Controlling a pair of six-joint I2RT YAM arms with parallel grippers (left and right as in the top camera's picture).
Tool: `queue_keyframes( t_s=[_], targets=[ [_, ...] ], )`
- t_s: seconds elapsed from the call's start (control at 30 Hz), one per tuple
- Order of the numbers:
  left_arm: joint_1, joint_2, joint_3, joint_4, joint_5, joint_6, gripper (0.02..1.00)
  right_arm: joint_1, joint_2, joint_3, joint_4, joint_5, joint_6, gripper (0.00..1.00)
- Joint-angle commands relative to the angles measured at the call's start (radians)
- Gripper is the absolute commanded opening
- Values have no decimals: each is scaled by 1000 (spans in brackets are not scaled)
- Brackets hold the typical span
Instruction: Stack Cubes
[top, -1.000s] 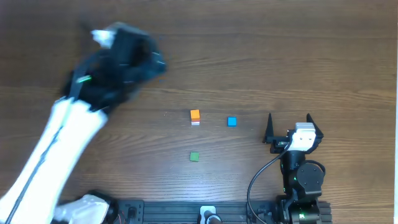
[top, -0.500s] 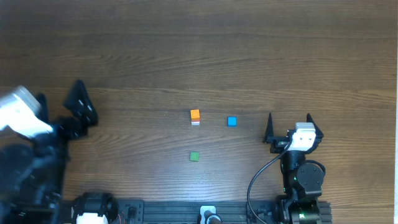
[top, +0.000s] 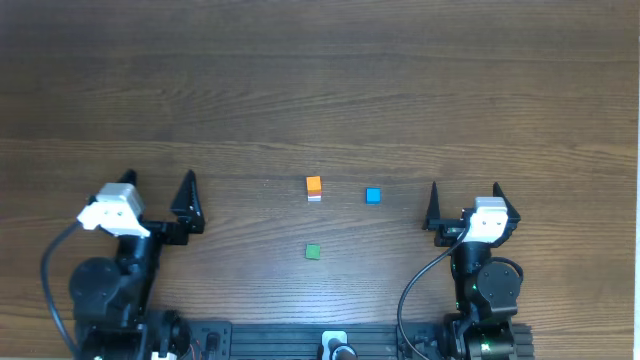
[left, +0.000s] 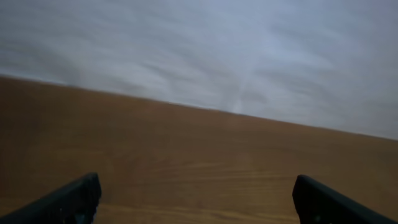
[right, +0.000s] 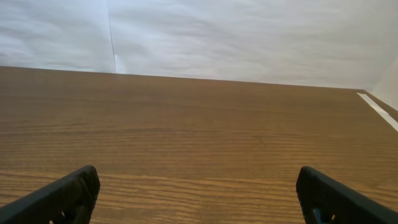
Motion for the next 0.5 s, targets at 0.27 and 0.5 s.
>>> queue_keyframes(
  t_s=[0.27,0.5],
  targets=[
    [-15,-95,-204,174,26,52,998,5,-9,-7,-1,-5,-5,991],
    [-13,-114,-266,174,26,74,998,5,-9,-7,-1,-5,-5,993]
  ],
)
